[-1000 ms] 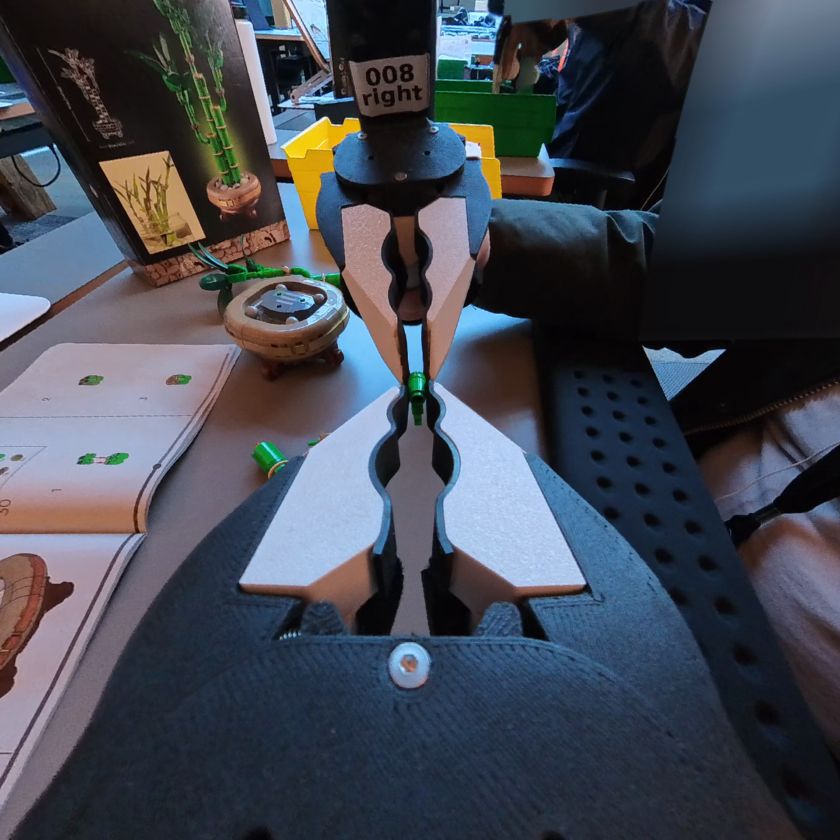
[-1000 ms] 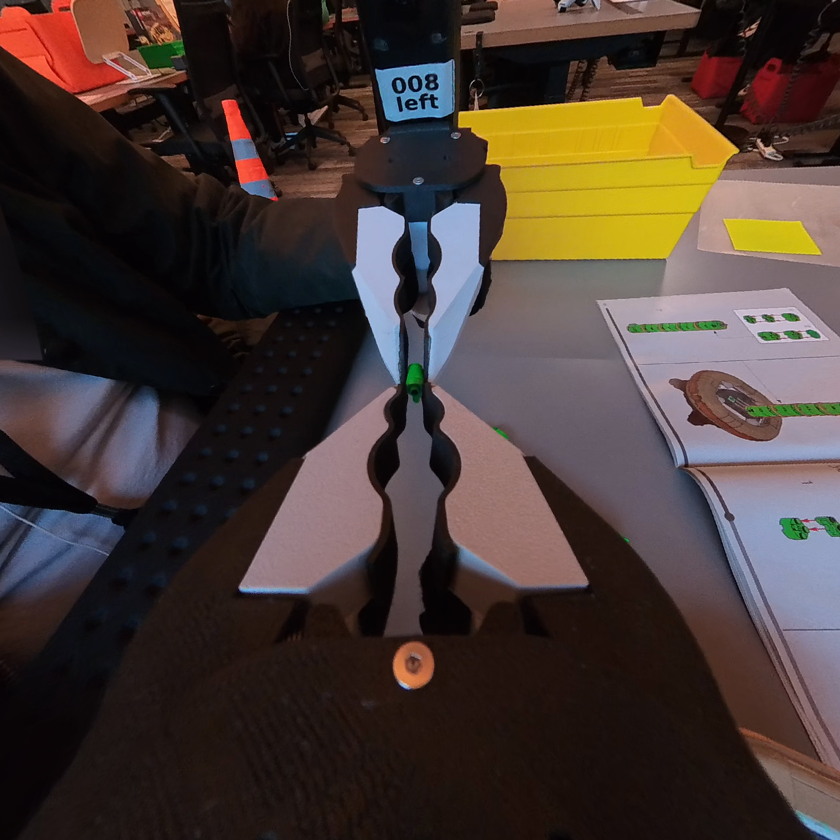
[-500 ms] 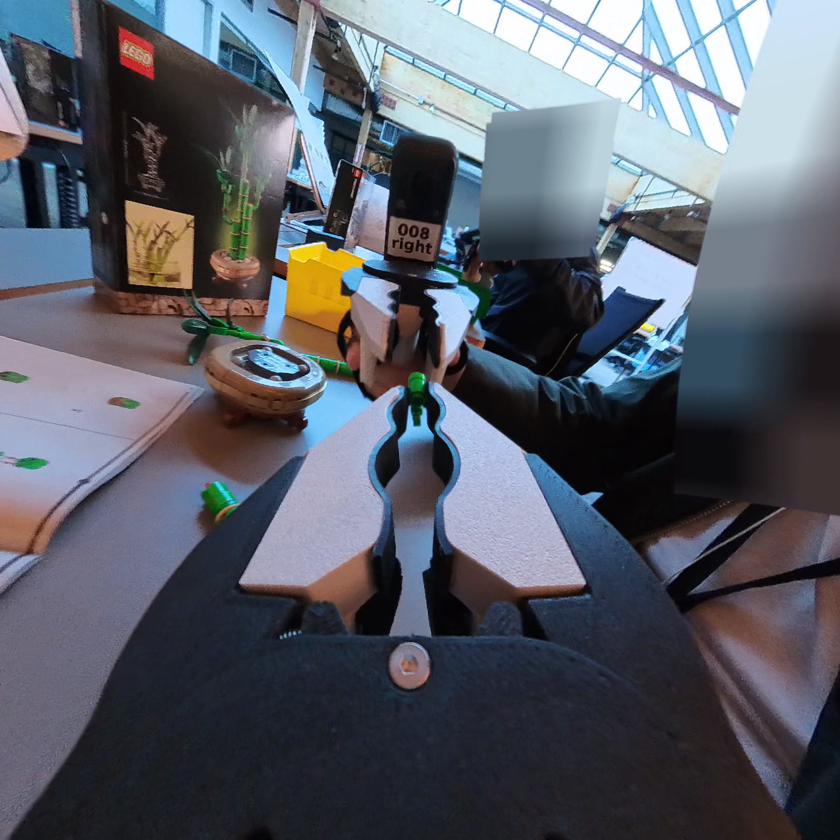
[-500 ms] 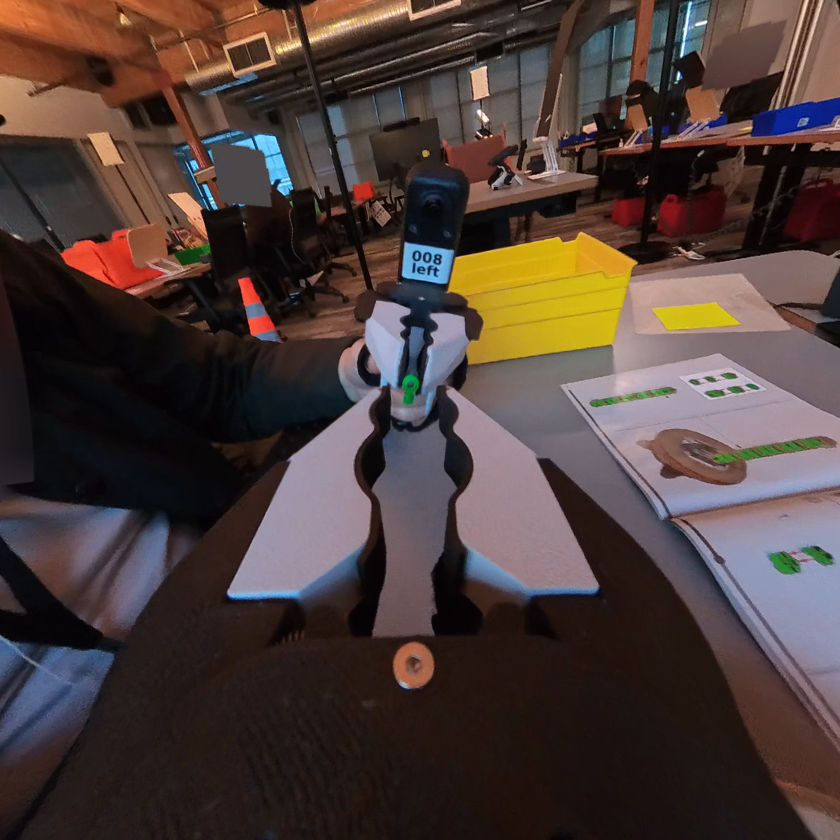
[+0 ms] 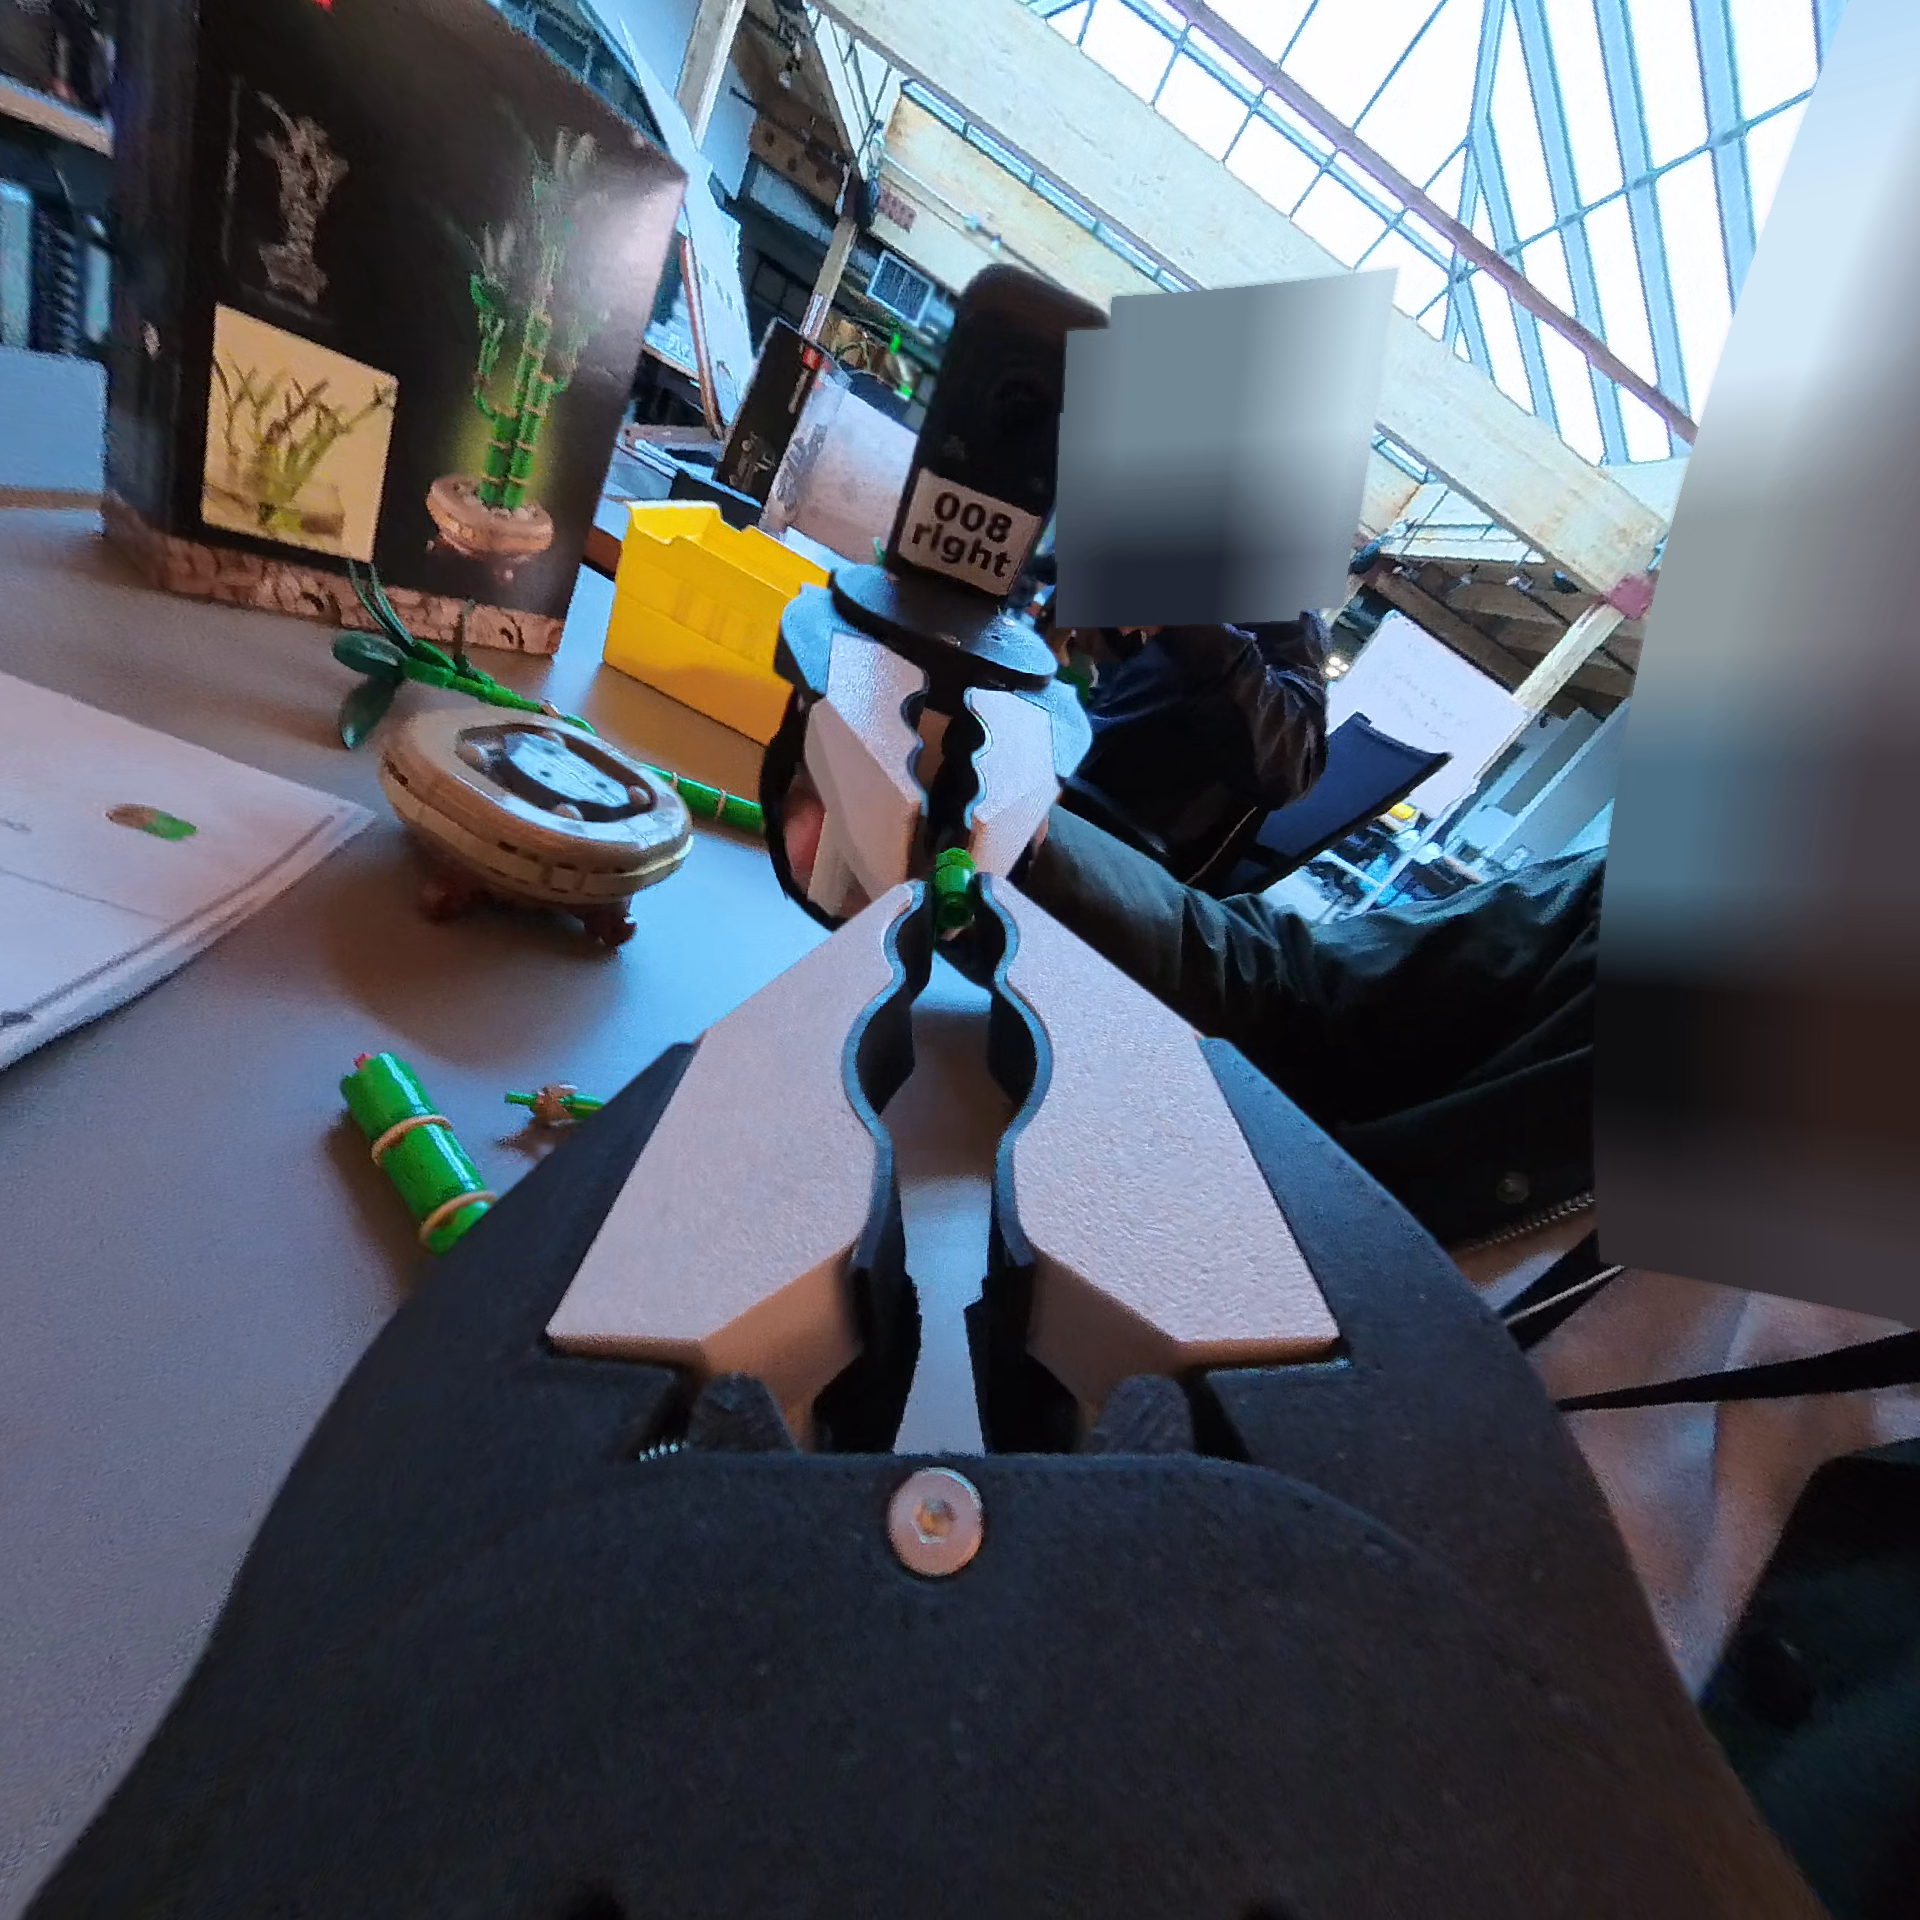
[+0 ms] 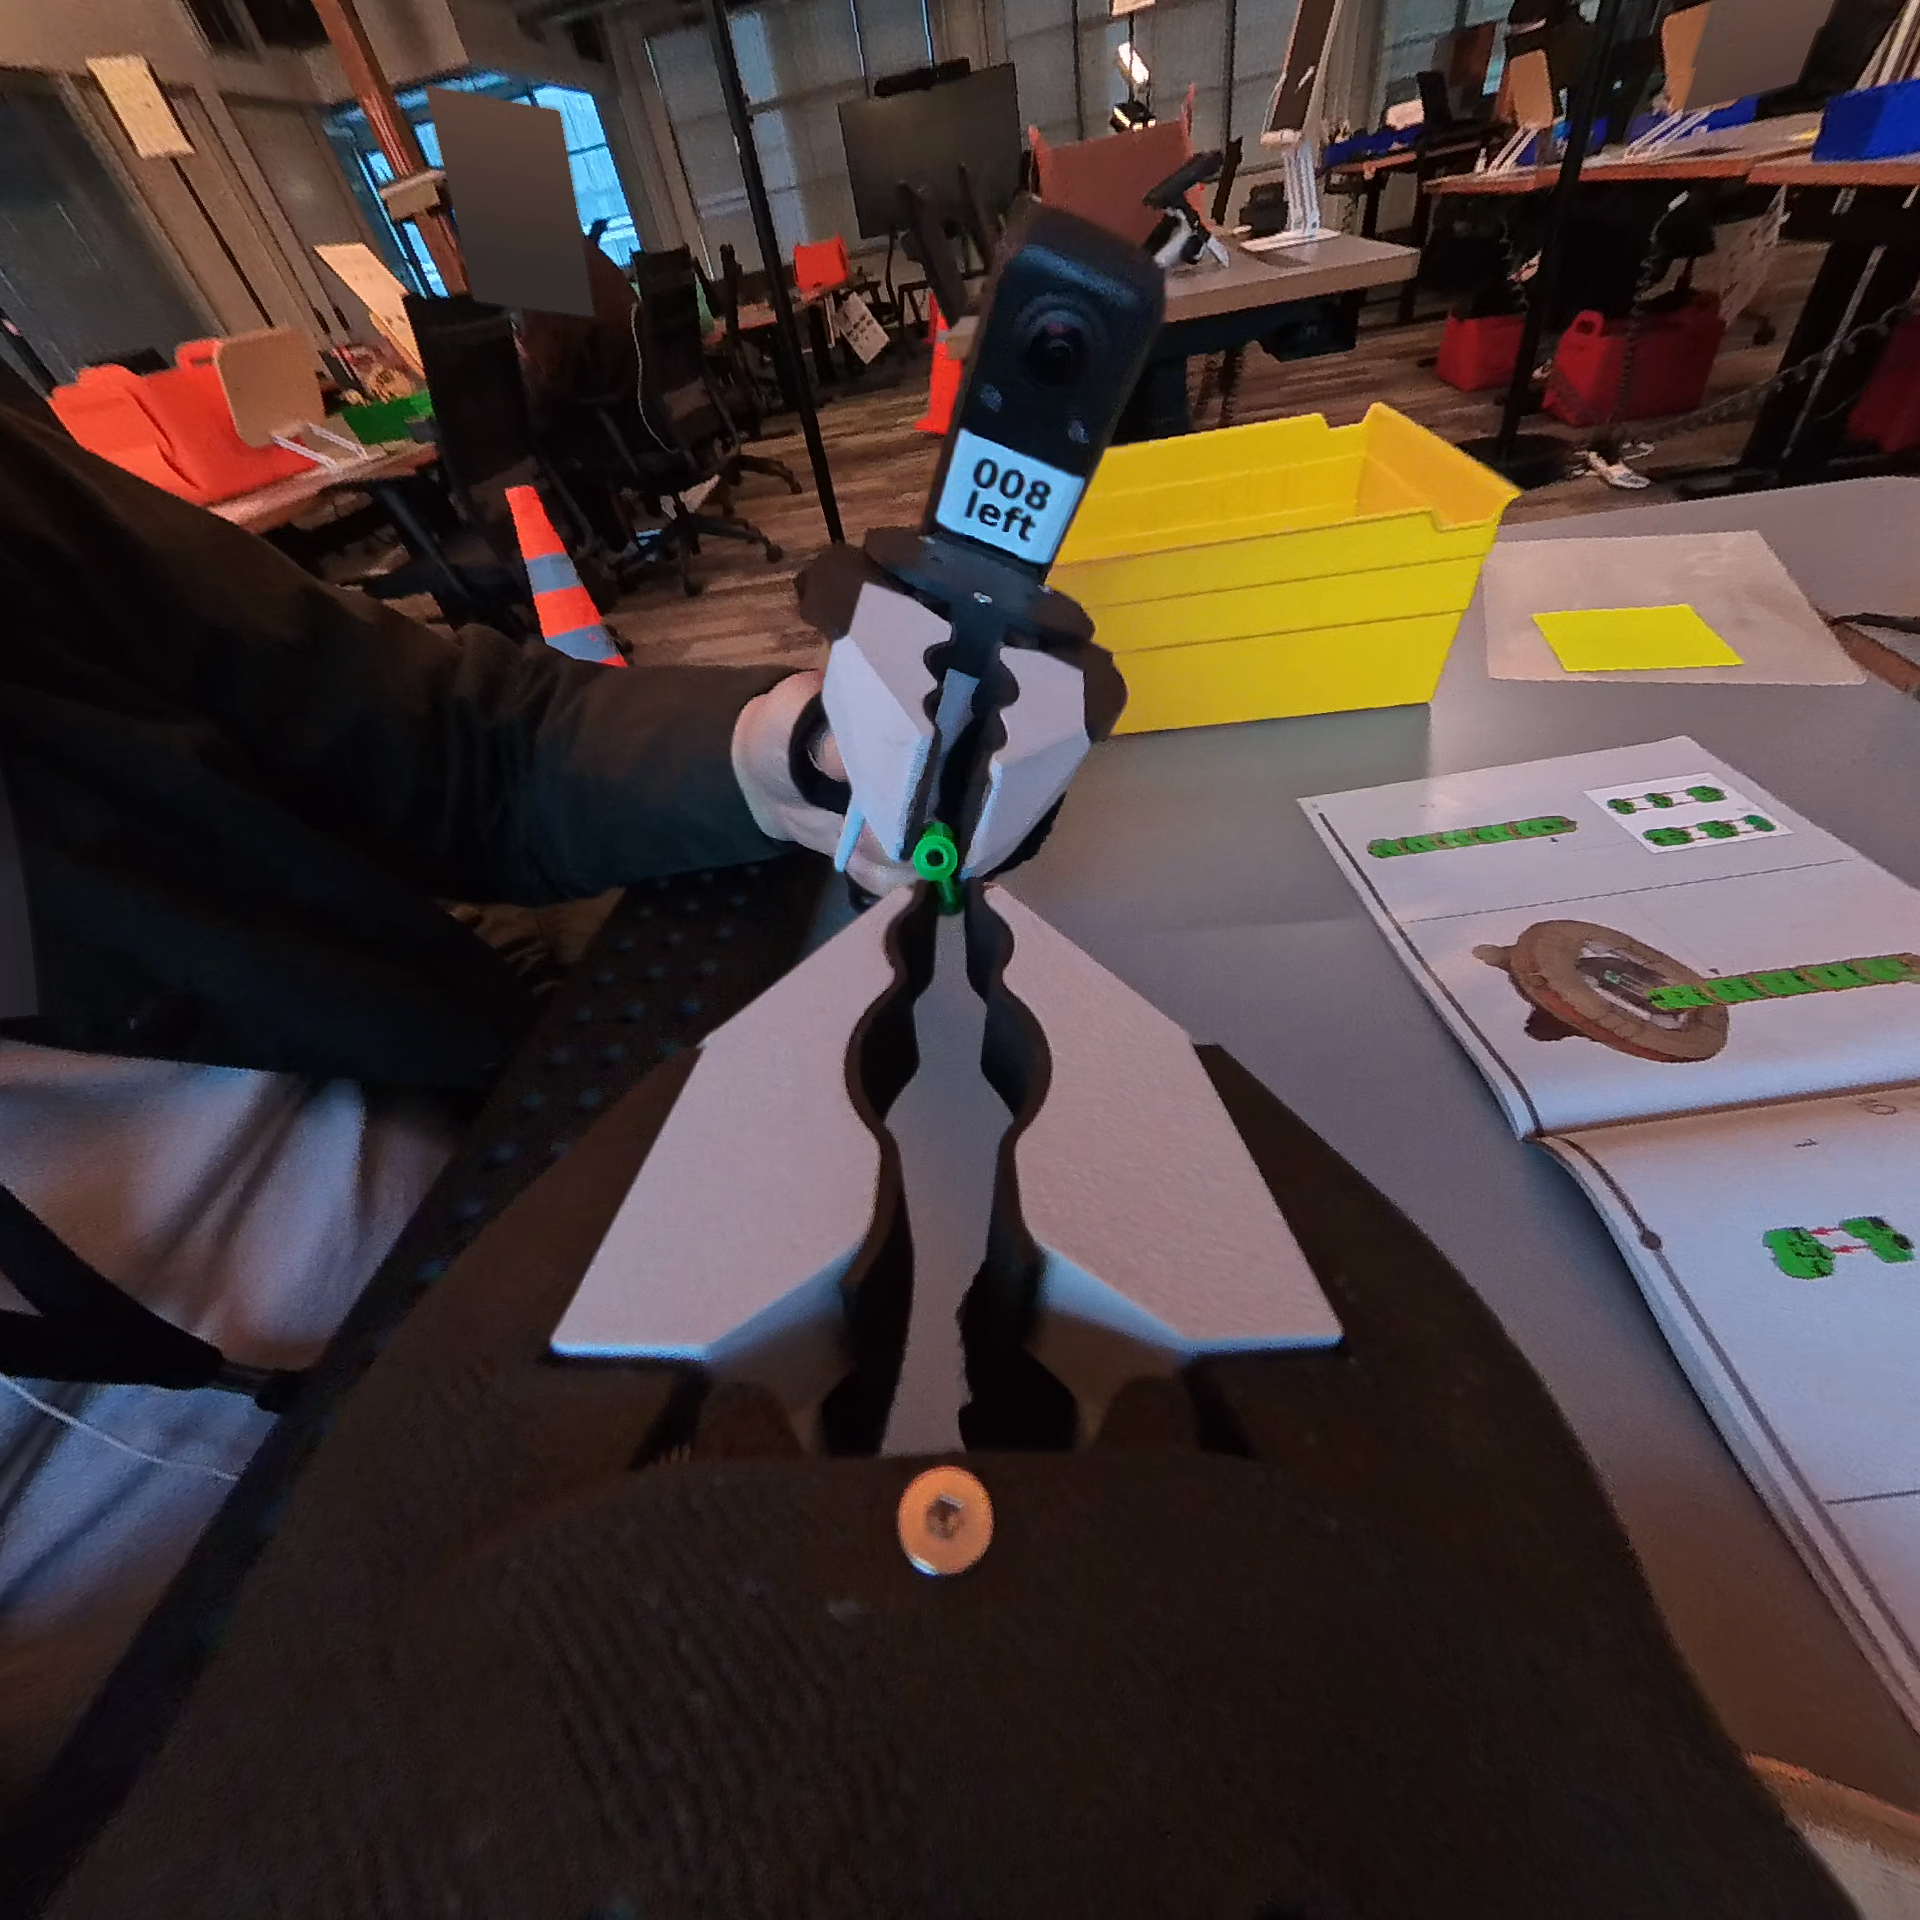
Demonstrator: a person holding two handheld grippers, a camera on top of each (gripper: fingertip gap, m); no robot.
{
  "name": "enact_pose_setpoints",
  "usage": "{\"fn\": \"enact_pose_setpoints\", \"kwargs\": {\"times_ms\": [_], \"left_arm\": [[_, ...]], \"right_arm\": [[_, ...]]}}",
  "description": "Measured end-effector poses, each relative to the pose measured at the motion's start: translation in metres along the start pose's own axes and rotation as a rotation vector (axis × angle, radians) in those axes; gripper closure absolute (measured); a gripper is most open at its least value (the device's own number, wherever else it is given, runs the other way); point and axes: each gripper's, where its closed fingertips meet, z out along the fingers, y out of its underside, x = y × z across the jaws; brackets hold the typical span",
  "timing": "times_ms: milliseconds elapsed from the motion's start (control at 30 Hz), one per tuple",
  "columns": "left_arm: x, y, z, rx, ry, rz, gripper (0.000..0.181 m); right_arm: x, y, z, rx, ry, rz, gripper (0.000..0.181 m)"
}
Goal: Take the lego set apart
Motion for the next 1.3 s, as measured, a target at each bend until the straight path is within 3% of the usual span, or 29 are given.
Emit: {"fn": "enact_pose_setpoints", "kwargs": {"times_ms": [100, 267, 467, 600, 667, 767, 900, 1000, 1200, 1300], "left_arm": [[0.013, -0.008, -0.002, 0.051, 0.136, -0.145, 0.176], [0.002, -0.003, -0.003, 0.042, 0.103, -0.164, 0.176], [-0.002, -0.001, -0.009, 0.032, 0.14, -0.202, 0.176], [-0.023, 0.027, -0.005, -0.16, -0.06, 0.027, 0.175], [-0.028, 0.038, -0.004, -0.262, -0.151, 0.213, 0.175], [-0.025, 0.043, -0.001, -0.325, -0.244, 0.514, 0.176], [-0.018, 0.048, 0.002, -0.376, -0.301, 0.791, 0.175], [-0.02, 0.049, 0.004, -0.389, -0.349, 0.896, 0.175], [-0.023, 0.044, 0.003, -0.376, -0.406, 0.96, 0.175], [-0.024, 0.043, 0.002, -0.373, -0.43, 1.002, 0.175]], "right_arm": [[0.005, 0.005, -0.005, -0.036, 0.047, -0.077, 0.178], [-0.001, -0.007, -0.011, 0.039, -0.005, -0.032, 0.178], [0.012, 0.049, -0.007, -0.22, -0.013, 0.122, 0.177], [0.012, 0.096, 0.005, -0.444, -0.014, 0.076, 0.177], [0.012, 0.103, 0.007, -0.468, -0.022, 0.084, 0.174], [0.012, 0.09, 0.005, -0.396, -0.037, 0.159, 0.162], [0.007, 0.042, -0.001, -0.143, -0.115, 0.337, 0.165], [0.005, 0.023, -0.005, -0.026, -0.193, 0.476, 0.167], [0.003, 0.038, 0.003, -0.087, -0.222, 0.552, 0.164], [0.001, 0.037, 0.004, -0.084, -0.24, 0.556, 0.173]]}}
